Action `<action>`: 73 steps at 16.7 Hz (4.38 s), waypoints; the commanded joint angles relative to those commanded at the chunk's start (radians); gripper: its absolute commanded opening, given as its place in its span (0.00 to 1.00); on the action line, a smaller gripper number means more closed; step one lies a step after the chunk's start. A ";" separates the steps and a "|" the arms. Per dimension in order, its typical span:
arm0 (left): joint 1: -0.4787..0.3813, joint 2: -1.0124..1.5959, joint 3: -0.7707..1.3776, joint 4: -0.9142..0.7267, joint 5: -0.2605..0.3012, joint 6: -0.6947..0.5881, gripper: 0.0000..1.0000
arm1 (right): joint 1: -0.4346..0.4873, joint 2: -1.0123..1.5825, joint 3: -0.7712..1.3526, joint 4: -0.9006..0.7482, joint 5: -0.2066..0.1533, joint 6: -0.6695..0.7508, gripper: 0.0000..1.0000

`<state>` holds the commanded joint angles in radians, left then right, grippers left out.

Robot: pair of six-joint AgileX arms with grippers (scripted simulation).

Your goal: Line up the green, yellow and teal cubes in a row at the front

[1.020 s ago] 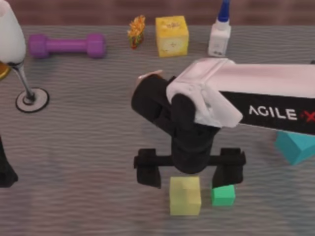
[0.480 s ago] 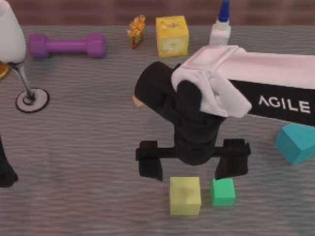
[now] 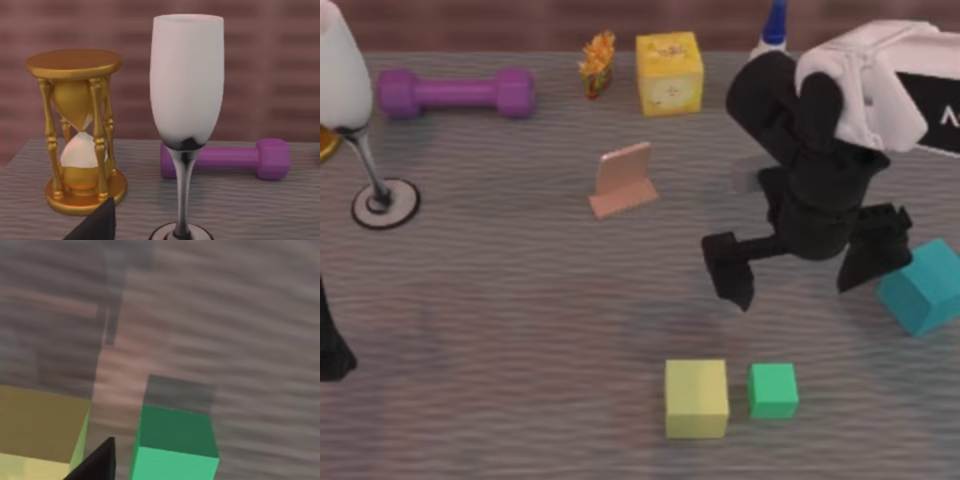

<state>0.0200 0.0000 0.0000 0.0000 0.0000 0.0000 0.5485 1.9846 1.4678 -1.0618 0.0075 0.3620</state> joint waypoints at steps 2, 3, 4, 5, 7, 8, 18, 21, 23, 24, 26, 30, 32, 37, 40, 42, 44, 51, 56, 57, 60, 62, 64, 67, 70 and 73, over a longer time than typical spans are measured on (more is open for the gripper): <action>0.000 0.000 0.000 0.000 0.000 0.000 1.00 | -0.096 0.000 -0.012 -0.001 -0.002 -0.171 1.00; 0.000 0.000 0.000 0.000 0.000 0.000 1.00 | -0.144 0.000 -0.017 -0.002 -0.003 -0.258 1.00; 0.000 0.000 0.000 0.000 0.000 0.000 1.00 | -0.190 -0.002 -0.022 -0.001 -0.004 -0.344 1.00; 0.000 0.000 0.000 0.000 0.000 0.000 1.00 | -0.235 -0.006 -0.027 0.001 -0.004 -0.423 1.00; 0.000 0.000 0.000 0.000 0.000 0.000 1.00 | -0.316 -0.015 -0.035 0.007 -0.005 -0.556 1.00; 0.000 0.000 0.000 0.000 0.000 0.000 1.00 | -0.350 -0.020 -0.038 0.011 -0.005 -0.605 1.00; 0.000 0.000 0.000 0.000 0.000 0.000 1.00 | -0.416 -0.022 -0.052 0.035 -0.006 -0.696 1.00; 0.000 0.000 0.000 0.000 0.000 0.000 1.00 | -0.417 0.018 -0.103 0.128 -0.006 -0.695 1.00; 0.000 0.000 0.000 0.000 0.000 0.000 1.00 | -0.417 0.055 -0.147 0.214 -0.006 -0.695 1.00; 0.000 0.000 0.000 0.000 0.000 0.000 1.00 | -0.417 0.073 -0.169 0.255 -0.006 -0.695 1.00; 0.000 0.000 0.000 0.000 0.000 0.000 1.00 | -0.417 0.103 -0.204 0.318 -0.005 -0.694 1.00; 0.000 0.000 0.000 0.000 0.000 0.000 1.00 | -0.417 0.115 -0.218 0.340 -0.005 -0.694 1.00; 0.000 0.000 0.000 0.000 0.000 0.000 1.00 | -0.417 0.115 -0.218 0.340 -0.005 -0.694 0.92; 0.000 0.000 0.000 0.000 0.000 0.000 1.00 | -0.417 0.115 -0.218 0.340 -0.005 -0.694 0.55; 0.000 0.000 0.000 0.000 0.000 0.000 1.00 | -0.417 0.115 -0.218 0.340 -0.005 -0.694 0.32; 0.000 0.000 0.000 0.000 0.000 0.000 1.00 | -0.417 0.115 -0.218 0.340 -0.005 -0.694 0.17; 0.000 0.000 0.000 0.000 0.000 0.000 1.00 | -0.417 0.115 -0.218 0.340 -0.005 -0.694 0.02; 0.000 0.000 0.000 0.000 0.000 0.000 1.00 | -0.417 0.115 -0.218 0.340 -0.005 -0.694 0.00; 0.000 0.000 0.000 0.000 0.000 0.000 1.00 | -0.411 0.084 -0.190 0.291 -0.009 -0.696 0.00; 0.000 0.000 0.000 0.000 0.000 0.000 1.00 | -0.409 0.069 -0.172 0.256 -0.009 -0.697 0.00; 0.000 0.000 0.000 0.000 0.000 0.000 1.00 | -0.408 0.013 -0.113 0.129 -0.010 -0.696 0.00; 0.000 0.000 0.000 0.000 0.000 0.000 1.00 | -0.408 -0.015 -0.087 0.088 -0.010 -0.695 0.00; 0.000 0.000 0.000 0.000 0.000 0.000 1.00 | -0.408 -0.019 -0.085 0.084 -0.010 -0.695 0.00; 0.000 0.000 0.000 0.000 0.000 0.000 1.00 | -0.410 -0.014 -0.086 0.086 -0.010 -0.691 0.00; 0.000 0.000 0.000 0.000 0.000 0.000 1.00 | -0.361 0.018 -0.035 0.064 -0.009 -0.628 0.00; 0.000 0.000 0.000 0.000 0.000 0.000 1.00 | -0.248 0.086 0.069 0.013 -0.007 -0.473 0.00</action>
<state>0.0200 0.0000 0.0000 0.0000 0.0000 0.0000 0.3004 2.0704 1.5371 -1.0484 0.0005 -0.1109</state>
